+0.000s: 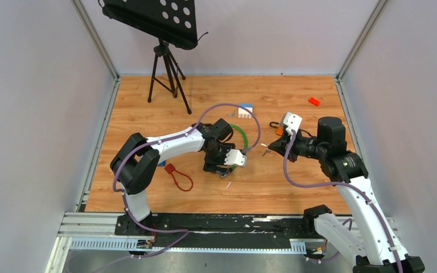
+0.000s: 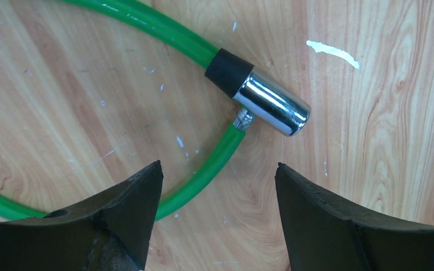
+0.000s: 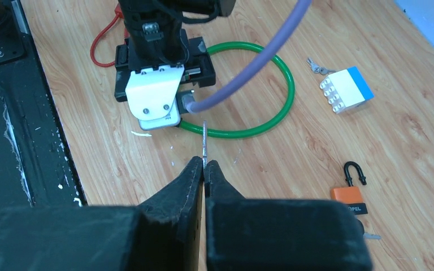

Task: Unlock with the key
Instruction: Pick up the key from the center of the board, then adjust the lock at the center of the board.

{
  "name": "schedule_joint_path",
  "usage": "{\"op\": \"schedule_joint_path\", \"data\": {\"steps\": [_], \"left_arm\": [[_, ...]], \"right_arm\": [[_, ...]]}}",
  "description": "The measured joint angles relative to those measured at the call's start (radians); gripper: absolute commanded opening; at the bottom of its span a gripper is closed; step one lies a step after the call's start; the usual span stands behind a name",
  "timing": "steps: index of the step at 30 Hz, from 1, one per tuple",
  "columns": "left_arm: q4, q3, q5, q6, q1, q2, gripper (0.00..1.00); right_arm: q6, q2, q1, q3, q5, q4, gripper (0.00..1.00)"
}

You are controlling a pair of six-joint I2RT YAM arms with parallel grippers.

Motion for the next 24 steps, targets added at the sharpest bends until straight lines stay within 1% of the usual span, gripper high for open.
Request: {"op": "schedule_joint_path", "data": {"steps": [5,10,17,21,24], "left_arm": [[-0.009,0.02,-0.002,-0.01,-0.014,0.054,0.67],[0.024,0.017,-0.006,-0.071,-0.016,0.069,0.49],[0.11,-0.047,-0.04,-0.23,-0.016,0.035,0.25],[0.129,-0.064,-0.069,-0.351,-0.018,0.022,0.15],[0.139,-0.068,-0.101,-0.454,-0.019,0.02,0.1]], "right_arm": [[0.0,-0.017,-0.004,0.0,-0.001,0.0,0.0],[-0.001,-0.021,-0.004,0.0,-0.002,0.0,0.0],[-0.001,-0.022,-0.004,0.0,0.002,0.0,0.0],[-0.001,-0.021,-0.004,-0.001,0.008,0.0,0.0],[-0.001,-0.021,-0.004,-0.005,0.012,0.002,0.0]]}}
